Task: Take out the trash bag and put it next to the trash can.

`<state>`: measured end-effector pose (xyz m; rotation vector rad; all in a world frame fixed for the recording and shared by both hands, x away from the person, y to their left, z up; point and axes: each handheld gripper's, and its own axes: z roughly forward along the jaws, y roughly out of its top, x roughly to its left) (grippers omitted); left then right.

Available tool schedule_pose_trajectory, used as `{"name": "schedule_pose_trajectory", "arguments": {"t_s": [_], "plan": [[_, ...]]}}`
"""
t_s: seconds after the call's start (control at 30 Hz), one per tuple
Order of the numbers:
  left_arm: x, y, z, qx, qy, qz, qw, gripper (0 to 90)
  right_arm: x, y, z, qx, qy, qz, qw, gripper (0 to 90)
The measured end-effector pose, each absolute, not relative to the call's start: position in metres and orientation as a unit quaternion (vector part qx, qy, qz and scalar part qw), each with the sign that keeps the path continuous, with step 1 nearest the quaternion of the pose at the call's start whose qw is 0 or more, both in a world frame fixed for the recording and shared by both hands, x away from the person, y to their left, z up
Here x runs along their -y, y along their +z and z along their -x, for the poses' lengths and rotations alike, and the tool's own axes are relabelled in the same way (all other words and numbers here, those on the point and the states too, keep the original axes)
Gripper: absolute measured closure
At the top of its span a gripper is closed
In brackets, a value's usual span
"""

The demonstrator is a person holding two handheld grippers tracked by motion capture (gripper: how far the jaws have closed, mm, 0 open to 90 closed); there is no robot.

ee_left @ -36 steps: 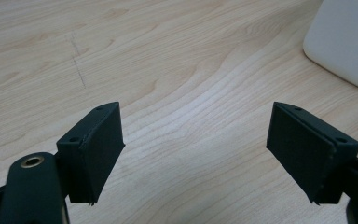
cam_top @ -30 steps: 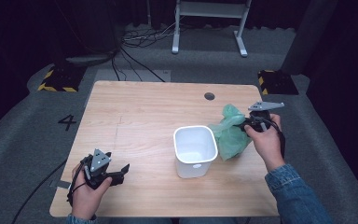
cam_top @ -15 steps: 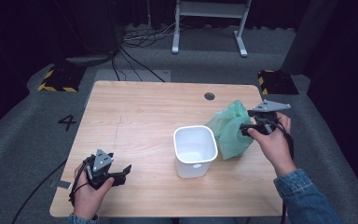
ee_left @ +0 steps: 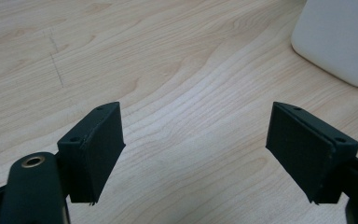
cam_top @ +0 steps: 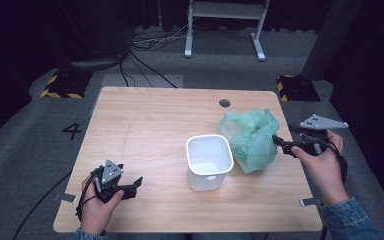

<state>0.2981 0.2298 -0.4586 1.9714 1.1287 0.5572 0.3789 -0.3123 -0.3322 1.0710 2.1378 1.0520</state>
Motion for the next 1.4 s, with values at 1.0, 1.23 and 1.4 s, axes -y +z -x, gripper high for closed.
{"name": "schedule_pose_trajectory", "arguments": {"t_s": [1.0, 1.23, 1.4], "plan": [[-0.243, -0.48, -0.289, -0.465, 0.204, -0.783, 0.359, 18.8, 0.375, -0.438, -0.29, -0.77, 0.394, -0.44, 0.241, 29.4], [-0.248, -0.49, -0.284, -0.472, 0.198, -0.786, 0.346, 18.8, 0.371, -0.467, -0.286, -0.776, 0.39, -0.432, 0.244, 29.3], [-0.251, -0.494, -0.283, -0.475, 0.197, -0.788, 0.339, 18.8, 0.368, -0.485, -0.289, -0.784, 0.377, -0.429, 0.245, 29.0]]}}
